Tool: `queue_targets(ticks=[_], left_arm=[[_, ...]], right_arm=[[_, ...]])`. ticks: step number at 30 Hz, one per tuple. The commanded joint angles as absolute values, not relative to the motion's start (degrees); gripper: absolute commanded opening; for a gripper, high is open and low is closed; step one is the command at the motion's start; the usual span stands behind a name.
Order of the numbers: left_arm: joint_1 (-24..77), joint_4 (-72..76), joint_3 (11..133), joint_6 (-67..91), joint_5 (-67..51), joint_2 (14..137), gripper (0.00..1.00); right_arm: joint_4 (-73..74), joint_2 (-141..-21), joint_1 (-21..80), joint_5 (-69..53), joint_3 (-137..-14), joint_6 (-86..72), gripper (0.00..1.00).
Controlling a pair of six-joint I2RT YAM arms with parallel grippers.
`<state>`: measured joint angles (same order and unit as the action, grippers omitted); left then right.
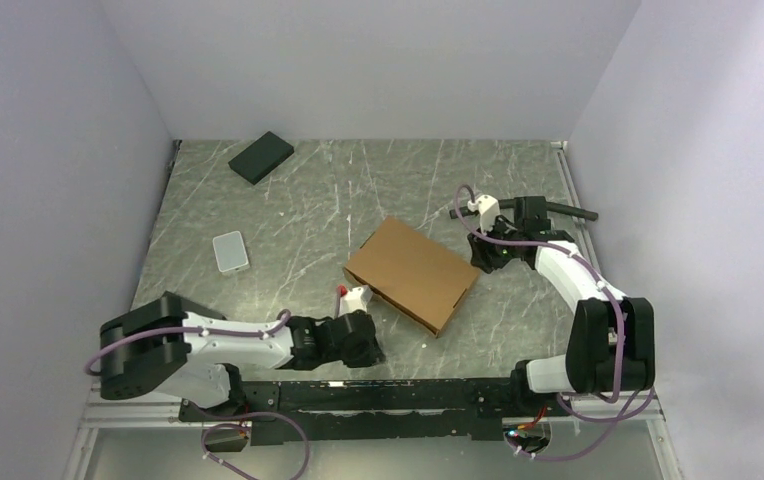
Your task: Fold the paper box
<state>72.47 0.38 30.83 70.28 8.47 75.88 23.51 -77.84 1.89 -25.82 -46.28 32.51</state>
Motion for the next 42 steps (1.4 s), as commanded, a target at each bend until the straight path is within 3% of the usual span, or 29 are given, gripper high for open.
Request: queue_targets(ticks=[1, 4, 7, 13, 19, 27, 28, 30, 32, 37, 38, 39, 42], left_arm=[[72.20, -9.53, 36.57, 75.59, 16.34, 80.42, 0.06], [68.78, -11.99, 39.94, 74.41, 17.64, 83.18, 0.03], [62.23, -6.84, 40.83, 70.62, 11.57, 85.46, 0.02], [53.40, -4.82, 47.31, 64.78, 5.62, 91.55, 0.03], [47.55, -5.47, 52.94, 60.56, 2.38, 96.77, 0.03], [40.78, -8.91, 55.62, 51.54, -1.45, 96.11, 0.08], [40.78, -10.01, 54.88, 50.82, -1.16, 94.53, 0.10], [40.78, -12.12, 52.35, 50.51, -1.19, 90.92, 0.11], [40.83, -12.75, 48.28, 51.86, -3.19, 87.05, 0.12], [47.59, -13.02, 39.81, 59.36, -4.02, 79.88, 0.13], [50.16, -13.56, 39.46, 61.03, -2.34, 79.21, 0.13], [52.32, -14.02, 39.39, 62.73, -0.94, 78.96, 0.13], [57.10, -15.82, 40.63, 67.43, 2.25, 80.32, 0.12]], right_arm=[[24.06, -80.43, 1.67, -23.33, -47.99, 34.70, 0.39], [25.33, -82.22, 1.80, -23.23, -48.43, 35.10, 0.24], [29.08, -83.28, 2.03, -27.05, -48.97, 36.38, 0.18], [40.23, -83.34, 2.08, -43.90, -51.06, 42.58, 0.22], [46.22, -83.17, 2.11, -52.41, -53.00, 45.97, 0.38], [41.17, -77.91, -0.52, -51.18, -53.36, 37.88, 0.61], [39.72, -76.55, -2.00, -50.66, -52.61, 36.77, 0.68], [35.62, -74.18, -2.88, -47.93, -50.91, 33.56, 0.97], [30.52, -71.41, -3.55, -45.13, -48.10, 31.05, 1.00], [23.82, -68.42, -3.95, -36.46, -45.01, 28.12, 0.99], [23.41, -69.19, -3.95, -34.74, -45.22, 27.08, 0.94], [23.53, -70.35, -3.96, -33.15, -45.55, 26.88, 0.88], [25.71, -74.48, -3.96, -28.44, -46.99, 27.56, 0.49]])
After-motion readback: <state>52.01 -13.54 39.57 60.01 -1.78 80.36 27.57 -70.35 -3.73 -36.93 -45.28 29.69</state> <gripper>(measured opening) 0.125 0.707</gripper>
